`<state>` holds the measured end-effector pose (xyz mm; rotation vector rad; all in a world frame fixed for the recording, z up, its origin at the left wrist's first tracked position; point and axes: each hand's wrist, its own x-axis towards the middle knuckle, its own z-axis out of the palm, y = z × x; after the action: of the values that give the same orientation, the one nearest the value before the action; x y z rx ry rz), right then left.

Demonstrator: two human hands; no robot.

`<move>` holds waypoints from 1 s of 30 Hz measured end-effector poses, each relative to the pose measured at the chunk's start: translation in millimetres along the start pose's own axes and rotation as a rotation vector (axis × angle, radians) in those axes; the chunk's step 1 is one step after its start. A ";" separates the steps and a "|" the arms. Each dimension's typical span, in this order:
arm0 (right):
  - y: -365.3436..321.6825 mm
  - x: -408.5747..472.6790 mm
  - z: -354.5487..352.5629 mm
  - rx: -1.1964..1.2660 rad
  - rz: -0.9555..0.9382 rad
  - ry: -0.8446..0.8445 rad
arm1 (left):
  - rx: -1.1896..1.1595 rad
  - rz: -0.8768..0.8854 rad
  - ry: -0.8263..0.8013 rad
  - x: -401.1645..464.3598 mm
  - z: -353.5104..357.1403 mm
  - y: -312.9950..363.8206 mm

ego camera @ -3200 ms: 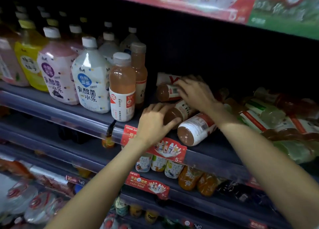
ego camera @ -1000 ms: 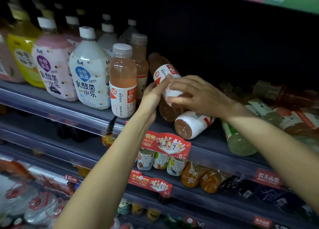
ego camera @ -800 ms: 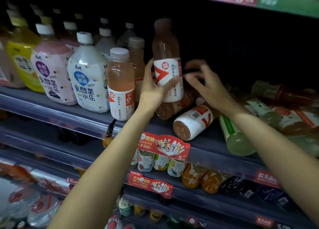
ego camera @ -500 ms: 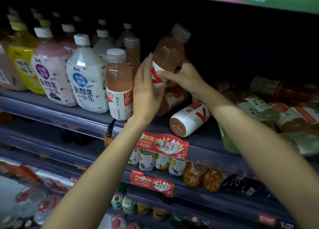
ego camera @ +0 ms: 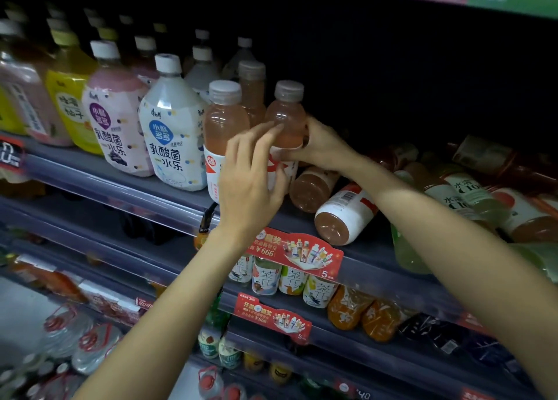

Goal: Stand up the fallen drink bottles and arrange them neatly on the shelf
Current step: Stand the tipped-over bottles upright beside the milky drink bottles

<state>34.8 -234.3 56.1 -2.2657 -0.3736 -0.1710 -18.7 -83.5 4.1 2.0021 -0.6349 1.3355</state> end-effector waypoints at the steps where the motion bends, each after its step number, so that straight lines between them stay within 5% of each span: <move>1: -1.1 0.3 -1.9 -0.004 0.000 -0.053 | 0.068 0.020 0.000 0.5 -1.3 -4.7; 5: 12.2 -6.4 -17.6 0.030 0.027 -0.199 | 0.313 0.182 -0.091 -3.0 5.9 -15.8; 9: 39.2 -10.9 -40.1 -0.439 -0.097 -0.108 | 0.484 0.326 -0.300 -5.8 14.9 -22.0; 18: 56.1 26.7 -42.4 -0.752 -0.109 -0.106 | 0.622 0.274 -0.313 -15.5 20.7 -25.5; 30: 61.3 25.7 -48.3 -0.462 0.017 -0.271 | 0.665 0.227 -0.271 -16.4 33.4 -27.4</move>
<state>78.8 -303.5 50.6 -2.7578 -0.4962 0.0700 15.0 -88.8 -27.1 2.7457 -0.5999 1.5638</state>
